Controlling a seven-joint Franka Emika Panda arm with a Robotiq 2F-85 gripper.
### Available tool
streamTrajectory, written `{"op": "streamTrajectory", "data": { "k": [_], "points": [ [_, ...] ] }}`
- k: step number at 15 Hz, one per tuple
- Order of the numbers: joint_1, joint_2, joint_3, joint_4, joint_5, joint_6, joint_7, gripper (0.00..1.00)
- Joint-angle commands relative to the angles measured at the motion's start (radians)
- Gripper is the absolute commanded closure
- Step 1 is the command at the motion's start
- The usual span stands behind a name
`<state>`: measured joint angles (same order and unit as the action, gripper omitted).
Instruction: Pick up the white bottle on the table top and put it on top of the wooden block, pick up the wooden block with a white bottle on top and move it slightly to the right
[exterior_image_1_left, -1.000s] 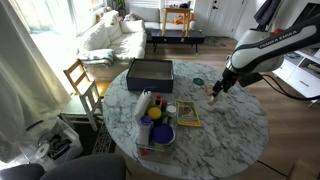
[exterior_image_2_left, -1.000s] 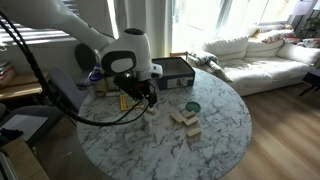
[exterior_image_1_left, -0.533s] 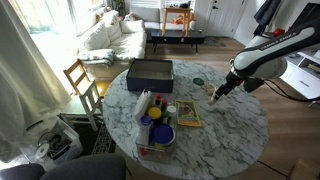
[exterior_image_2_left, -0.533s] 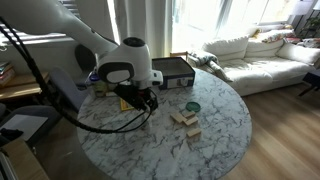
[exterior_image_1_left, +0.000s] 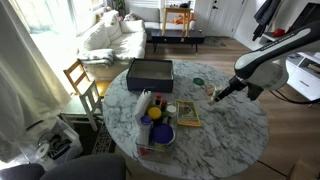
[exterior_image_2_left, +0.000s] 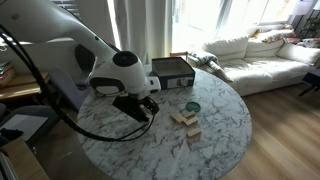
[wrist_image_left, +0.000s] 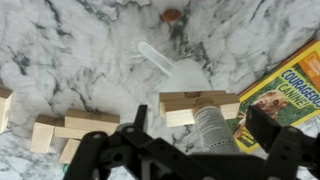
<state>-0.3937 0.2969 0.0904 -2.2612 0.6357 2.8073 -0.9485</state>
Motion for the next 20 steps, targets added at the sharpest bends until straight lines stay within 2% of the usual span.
{"op": "streamTrajectory", "data": {
  "k": [1, 5, 9, 15, 20],
  "points": [
    [-0.003, 0.001, 0.003, 0.0, 0.005, 0.001, -0.005, 0.0],
    [-0.032, 0.02, 0.044, 0.009, 0.07, 0.024, -0.071, 0.0],
    [-0.063, 0.023, 0.084, 0.007, 0.169, 0.033, -0.193, 0.0],
    [-0.109, 0.045, 0.134, 0.016, 0.34, 0.105, -0.38, 0.0],
    [-0.141, 0.052, 0.174, 0.022, 0.471, 0.084, -0.522, 0.0]
  ]
}}
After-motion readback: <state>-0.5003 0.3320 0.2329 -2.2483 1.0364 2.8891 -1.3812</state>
